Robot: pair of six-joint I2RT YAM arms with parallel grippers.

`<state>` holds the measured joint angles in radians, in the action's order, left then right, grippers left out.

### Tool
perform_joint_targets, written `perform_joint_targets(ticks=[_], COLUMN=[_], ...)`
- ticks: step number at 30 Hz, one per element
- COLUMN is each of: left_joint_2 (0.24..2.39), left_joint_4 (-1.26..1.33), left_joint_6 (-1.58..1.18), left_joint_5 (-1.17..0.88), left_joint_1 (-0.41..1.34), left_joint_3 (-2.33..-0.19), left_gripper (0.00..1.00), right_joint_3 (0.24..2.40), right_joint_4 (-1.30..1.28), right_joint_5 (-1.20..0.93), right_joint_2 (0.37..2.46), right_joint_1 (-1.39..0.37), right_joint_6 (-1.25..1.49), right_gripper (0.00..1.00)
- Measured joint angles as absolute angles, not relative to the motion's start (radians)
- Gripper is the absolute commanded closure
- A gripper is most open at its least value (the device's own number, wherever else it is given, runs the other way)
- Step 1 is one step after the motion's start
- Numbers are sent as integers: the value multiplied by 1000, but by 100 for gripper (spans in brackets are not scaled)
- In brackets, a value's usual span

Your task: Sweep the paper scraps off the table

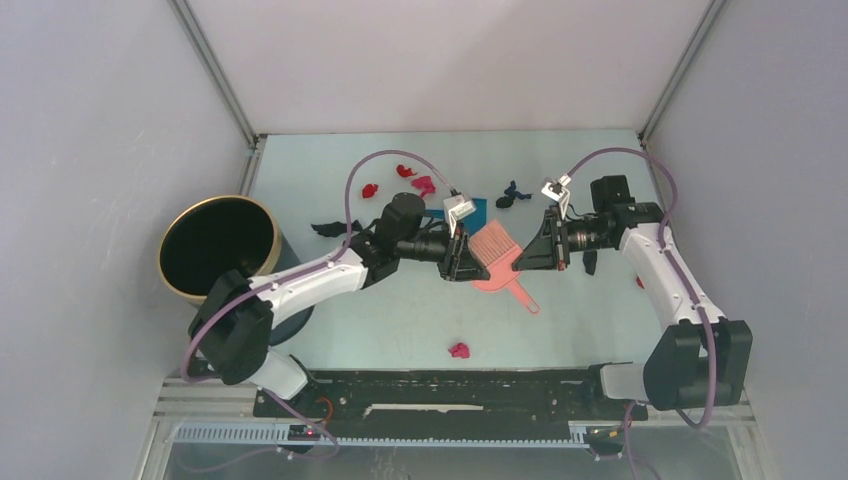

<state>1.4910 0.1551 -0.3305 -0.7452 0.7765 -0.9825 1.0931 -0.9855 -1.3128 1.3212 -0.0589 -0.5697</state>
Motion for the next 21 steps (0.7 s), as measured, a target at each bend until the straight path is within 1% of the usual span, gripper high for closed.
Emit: perform_joint_targets(ticks=[2, 3, 5, 7, 8, 9, 11, 14, 17, 19, 21], left_joint_2=[1496, 1497, 1497, 1500, 1501, 1500, 1500, 1497, 1498, 1507, 1526], left_joint_4=[161, 165, 177, 199, 216, 246, 321, 443, 566, 677, 788], left_joint_6=[-344, -347, -360, -381, -397, -418, -466, -556, -671, -766, -852], left_joint_5=[-765, -779, -798, -801, -797, -796, -793, -785, -770, -760, -753], left_joint_1=[775, 775, 776, 776, 775, 772, 764, 729, 673, 630, 596], left_joint_3=[-983, -983, -984, -983, -982, -979, -965, -924, -884, -862, -851], left_gripper=[96, 99, 100, 100, 100, 100, 100, 100, 100, 100, 100], right_joint_3=[1093, 1093, 1093, 1093, 1093, 1093, 1093, 1076, 1046, 1038, 1037], right_joint_4=[-984, -983, -984, -983, -980, -978, -970, -932, -896, -880, -865], right_joint_5=[-1306, -1301, -1296, -1298, -1298, -1297, -1295, -1284, -1275, -1268, -1266], right_joint_2=[1326, 1328, 1332, 1332, 1332, 1332, 1332, 1330, 1325, 1325, 1325], right_joint_1=[-59, -59, -53, -46, -40, -34, -23, -5, 24, 35, 42], right_joint_6=[-578, -581, -582, -576, -572, -567, -562, -540, -510, -496, -484], right_gripper=[100, 97, 66, 43, 33, 28, 23, 21, 25, 31, 34])
